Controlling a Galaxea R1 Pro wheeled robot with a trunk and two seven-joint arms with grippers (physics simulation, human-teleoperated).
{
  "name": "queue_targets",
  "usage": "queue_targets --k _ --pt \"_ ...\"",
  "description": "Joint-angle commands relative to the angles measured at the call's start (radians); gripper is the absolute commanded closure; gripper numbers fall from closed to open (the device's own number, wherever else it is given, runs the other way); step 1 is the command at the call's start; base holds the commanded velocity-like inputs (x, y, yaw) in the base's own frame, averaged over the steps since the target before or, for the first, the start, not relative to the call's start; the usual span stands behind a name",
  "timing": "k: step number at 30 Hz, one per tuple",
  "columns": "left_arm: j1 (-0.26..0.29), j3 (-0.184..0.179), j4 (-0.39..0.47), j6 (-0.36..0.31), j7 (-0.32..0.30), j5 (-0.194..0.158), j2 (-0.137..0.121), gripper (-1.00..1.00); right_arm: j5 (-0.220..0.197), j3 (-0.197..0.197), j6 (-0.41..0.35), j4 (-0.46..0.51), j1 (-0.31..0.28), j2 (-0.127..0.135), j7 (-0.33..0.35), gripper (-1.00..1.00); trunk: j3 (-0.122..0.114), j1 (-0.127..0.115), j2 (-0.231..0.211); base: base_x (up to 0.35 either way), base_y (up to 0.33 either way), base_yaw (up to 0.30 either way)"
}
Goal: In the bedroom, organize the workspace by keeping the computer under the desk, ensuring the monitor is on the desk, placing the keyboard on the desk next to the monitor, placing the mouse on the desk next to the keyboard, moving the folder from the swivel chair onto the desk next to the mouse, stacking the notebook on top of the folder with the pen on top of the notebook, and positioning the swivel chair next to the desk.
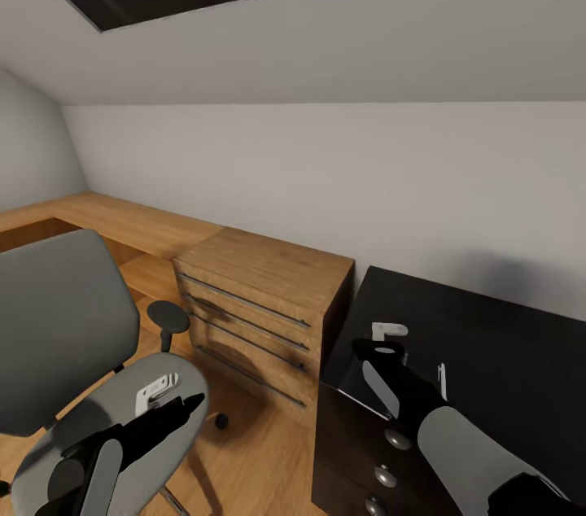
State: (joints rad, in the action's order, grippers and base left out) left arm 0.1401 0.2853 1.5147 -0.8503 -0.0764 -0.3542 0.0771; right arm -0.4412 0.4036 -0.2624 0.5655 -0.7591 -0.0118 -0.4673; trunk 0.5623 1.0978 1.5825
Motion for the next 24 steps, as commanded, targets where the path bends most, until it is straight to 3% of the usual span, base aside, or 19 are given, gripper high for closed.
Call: queue_targets --k 1,24 --pt "0.001 0.003 0.001 -0.006 -0.008 0.004 0.001 -1.00 -0.016 0.006 -0.014 -0.004 0.000 0.000 -0.007 -1.00 0.001 0.000 0.000 -0.005 0.000 0.000" --pt "0.001 0.003 0.001 -0.006 -0.008 0.004 0.001 -1.00 -0.014 0.008 -0.013 -0.003 0.000 0.000 -0.007 -1.00 0.001 0.000 0.000 -0.043 0.026 0.000"
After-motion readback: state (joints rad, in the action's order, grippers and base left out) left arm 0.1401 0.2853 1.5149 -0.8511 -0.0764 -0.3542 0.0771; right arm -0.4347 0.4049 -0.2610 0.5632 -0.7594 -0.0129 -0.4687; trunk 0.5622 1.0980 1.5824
